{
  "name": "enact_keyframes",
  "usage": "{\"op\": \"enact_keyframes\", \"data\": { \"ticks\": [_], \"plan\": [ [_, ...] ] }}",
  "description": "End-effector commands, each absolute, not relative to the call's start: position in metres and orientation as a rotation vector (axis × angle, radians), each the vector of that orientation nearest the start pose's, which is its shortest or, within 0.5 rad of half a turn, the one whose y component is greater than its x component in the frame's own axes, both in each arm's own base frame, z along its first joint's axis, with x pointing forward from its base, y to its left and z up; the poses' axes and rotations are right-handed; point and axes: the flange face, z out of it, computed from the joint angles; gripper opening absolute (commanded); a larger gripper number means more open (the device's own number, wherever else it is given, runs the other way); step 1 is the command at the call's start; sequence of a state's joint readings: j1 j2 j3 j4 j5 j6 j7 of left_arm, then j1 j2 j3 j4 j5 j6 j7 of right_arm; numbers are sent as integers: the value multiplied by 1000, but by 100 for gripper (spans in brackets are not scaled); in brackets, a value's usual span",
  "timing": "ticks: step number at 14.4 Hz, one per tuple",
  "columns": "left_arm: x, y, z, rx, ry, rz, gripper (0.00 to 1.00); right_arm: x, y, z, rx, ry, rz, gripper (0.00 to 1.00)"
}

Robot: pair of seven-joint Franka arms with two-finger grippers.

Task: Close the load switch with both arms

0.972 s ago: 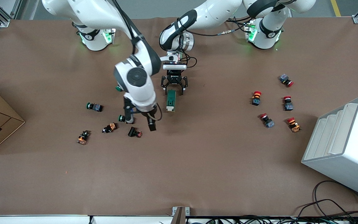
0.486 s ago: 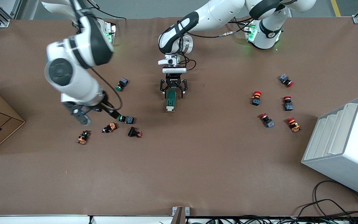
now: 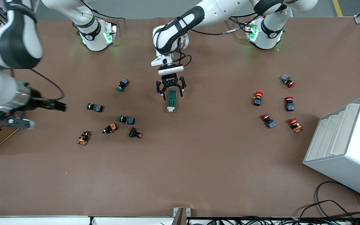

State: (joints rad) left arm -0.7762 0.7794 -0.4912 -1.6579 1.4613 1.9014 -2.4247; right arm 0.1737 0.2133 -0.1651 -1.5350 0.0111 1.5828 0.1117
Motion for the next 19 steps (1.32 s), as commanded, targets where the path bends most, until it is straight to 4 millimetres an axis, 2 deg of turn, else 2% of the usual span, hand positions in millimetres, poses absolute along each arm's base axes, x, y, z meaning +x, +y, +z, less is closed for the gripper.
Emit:
{"op": "enact_keyframes", "data": {
  "ticks": [1,2,3,4,5,6,8,9,12,13,15,17,19],
  "plan": [
    [355,-594,260,-2737,-658,-1191,99,604,-36,537,-3166,-70,291,100],
    [374,-583,291,-2743,-677,-1092,99,601,-55,544,-3161,-57,292,100],
    [400,-562,324,-2749,-690,-982,99,598,-63,553,-3158,-39,309,100],
    [422,-542,356,-2768,-691,-880,99,599,-64,574,-3176,-37,272,100],
    [442,-519,396,-2802,-720,-762,99,597,-69,594,-3198,-25,258,100],
    [463,-490,427,-2829,-746,-657,100,595,-69,602,-3198,-20,271,100],
    [502,-426,470,-2810,-743,-571,100,593,-68,605,-3192,-19,281,100],
    [515,-401,481,-2796,-702,-521,100,593,-64,606,-3196,-25,287,100],
    [567,-308,520,-2804,-625,-336,100,589,-58,609,-3170,-38,300,100],
    [578,-276,531,-2821,-588,-283,100,584,-58,614,-3161,-38,302,100],
    [587,-224,549,-2879,-461,-190,100,569,-56,618,-3125,-27,334,100],
    [586,-170,567,-2890,-379,-85,100,552,-58,620,-3097,-17,320,100],
    [583,-111,587,-2948,-220,-26,100,539,-54,630,-3099,22,292,100]
  ]
}}
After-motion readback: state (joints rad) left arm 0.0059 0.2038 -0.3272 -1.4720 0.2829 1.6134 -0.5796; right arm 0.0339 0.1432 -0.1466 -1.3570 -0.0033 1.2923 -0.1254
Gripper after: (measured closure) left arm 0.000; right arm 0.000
